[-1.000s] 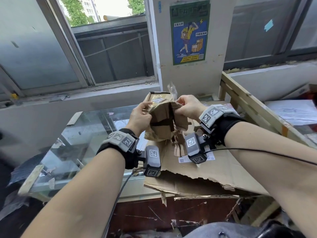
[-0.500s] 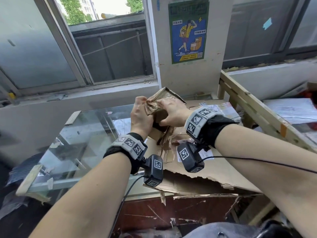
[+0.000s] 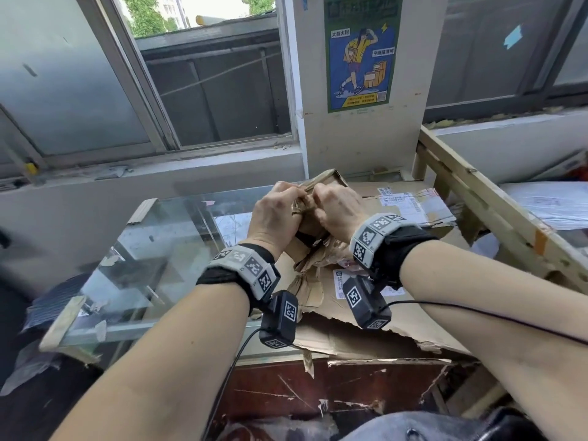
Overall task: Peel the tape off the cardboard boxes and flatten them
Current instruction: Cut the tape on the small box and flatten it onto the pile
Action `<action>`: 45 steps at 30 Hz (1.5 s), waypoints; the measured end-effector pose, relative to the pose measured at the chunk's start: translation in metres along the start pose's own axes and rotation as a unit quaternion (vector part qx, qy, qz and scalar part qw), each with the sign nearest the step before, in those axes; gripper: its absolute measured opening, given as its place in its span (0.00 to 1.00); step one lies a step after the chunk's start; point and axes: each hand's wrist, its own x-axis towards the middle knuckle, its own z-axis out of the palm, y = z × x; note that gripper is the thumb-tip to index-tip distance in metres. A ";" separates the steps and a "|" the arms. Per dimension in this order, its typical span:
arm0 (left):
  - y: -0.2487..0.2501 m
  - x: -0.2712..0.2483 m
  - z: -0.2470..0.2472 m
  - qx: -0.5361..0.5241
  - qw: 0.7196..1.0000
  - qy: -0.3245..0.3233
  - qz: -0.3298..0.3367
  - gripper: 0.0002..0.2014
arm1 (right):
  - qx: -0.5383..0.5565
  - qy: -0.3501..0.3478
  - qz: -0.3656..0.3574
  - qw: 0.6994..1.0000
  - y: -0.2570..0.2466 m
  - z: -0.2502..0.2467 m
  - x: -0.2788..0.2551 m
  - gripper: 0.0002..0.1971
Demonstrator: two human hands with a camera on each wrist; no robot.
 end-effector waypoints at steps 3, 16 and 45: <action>-0.001 -0.001 0.003 -0.001 1.000 -0.013 0.000 0.14 | -0.044 -0.013 -0.030 0.999 0.001 0.002 -0.003 0.10; -0.010 0.007 -0.001 -0.086 0.980 -0.123 -0.132 0.32 | -0.085 -0.013 -0.040 0.996 -0.001 -0.006 0.002 0.12; -0.057 -0.010 -0.030 -0.218 0.931 -0.062 -0.286 0.21 | 0.067 0.082 0.019 0.994 -0.014 -0.009 0.017 0.09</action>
